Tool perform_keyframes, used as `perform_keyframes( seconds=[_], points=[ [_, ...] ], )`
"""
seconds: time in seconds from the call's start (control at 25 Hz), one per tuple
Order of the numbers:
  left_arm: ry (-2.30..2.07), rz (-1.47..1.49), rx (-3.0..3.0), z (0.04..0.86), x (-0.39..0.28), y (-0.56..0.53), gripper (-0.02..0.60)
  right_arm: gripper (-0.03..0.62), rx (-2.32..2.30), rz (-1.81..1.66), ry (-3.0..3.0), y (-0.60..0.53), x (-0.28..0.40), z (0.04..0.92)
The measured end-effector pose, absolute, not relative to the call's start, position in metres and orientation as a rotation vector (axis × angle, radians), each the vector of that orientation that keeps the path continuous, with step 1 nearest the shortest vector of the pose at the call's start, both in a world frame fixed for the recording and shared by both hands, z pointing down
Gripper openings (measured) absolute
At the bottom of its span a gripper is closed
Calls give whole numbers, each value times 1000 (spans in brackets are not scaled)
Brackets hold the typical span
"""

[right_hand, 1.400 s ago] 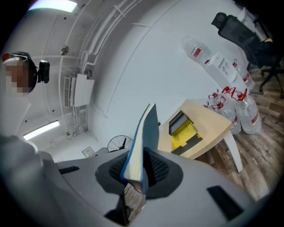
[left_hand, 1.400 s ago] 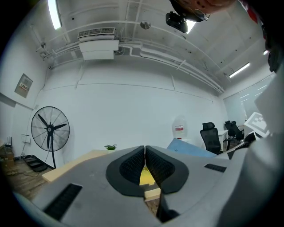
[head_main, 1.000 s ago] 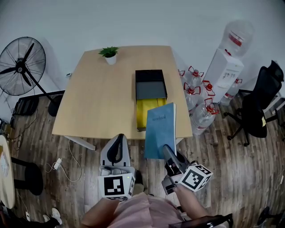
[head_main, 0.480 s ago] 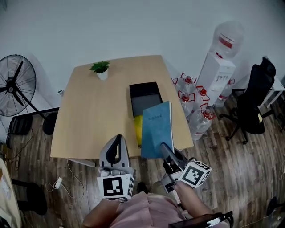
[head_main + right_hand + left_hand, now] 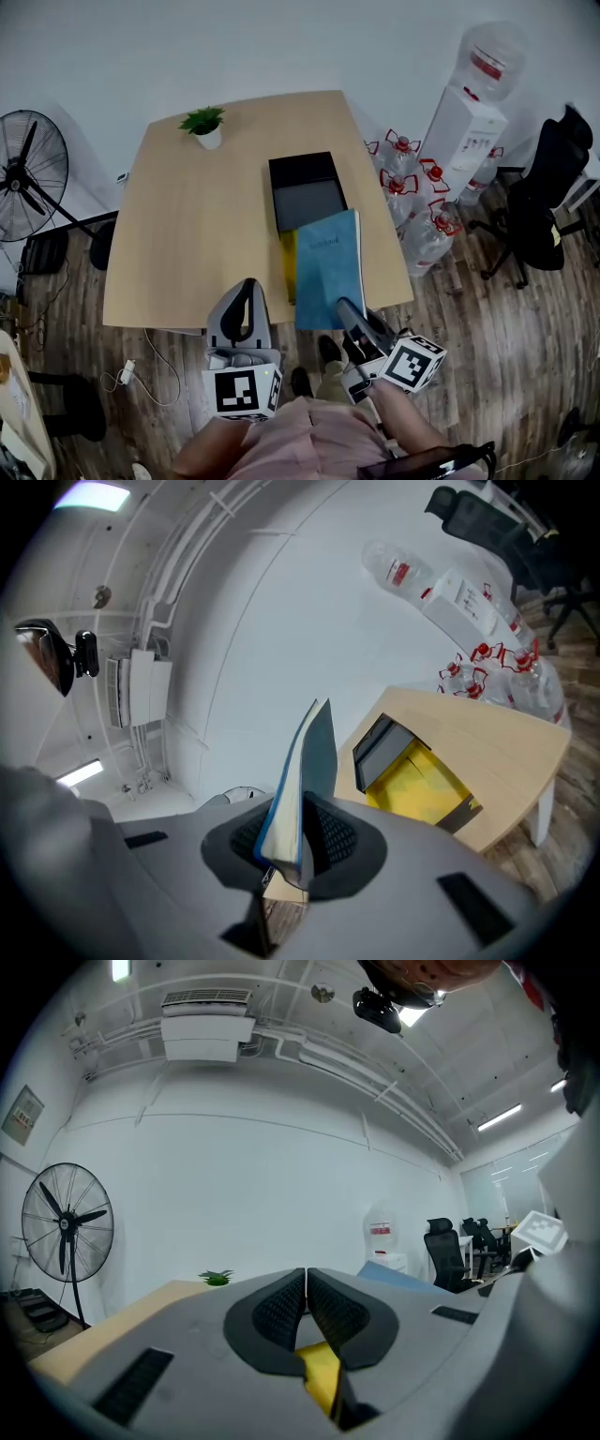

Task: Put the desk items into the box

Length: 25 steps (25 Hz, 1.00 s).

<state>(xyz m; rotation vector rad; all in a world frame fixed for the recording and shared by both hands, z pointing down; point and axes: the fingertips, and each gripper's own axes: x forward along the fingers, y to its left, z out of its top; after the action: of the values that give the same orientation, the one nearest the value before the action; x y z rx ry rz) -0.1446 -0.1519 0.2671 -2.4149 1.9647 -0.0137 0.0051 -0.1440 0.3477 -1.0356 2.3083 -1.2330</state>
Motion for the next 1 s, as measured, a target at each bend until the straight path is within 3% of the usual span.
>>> perform_keyframes(
  seconds=[1.0],
  points=[
    [2009,-411,-2553,367,-115,-197,14,51,-859,-1833,1973,-181,18,489]
  ],
)
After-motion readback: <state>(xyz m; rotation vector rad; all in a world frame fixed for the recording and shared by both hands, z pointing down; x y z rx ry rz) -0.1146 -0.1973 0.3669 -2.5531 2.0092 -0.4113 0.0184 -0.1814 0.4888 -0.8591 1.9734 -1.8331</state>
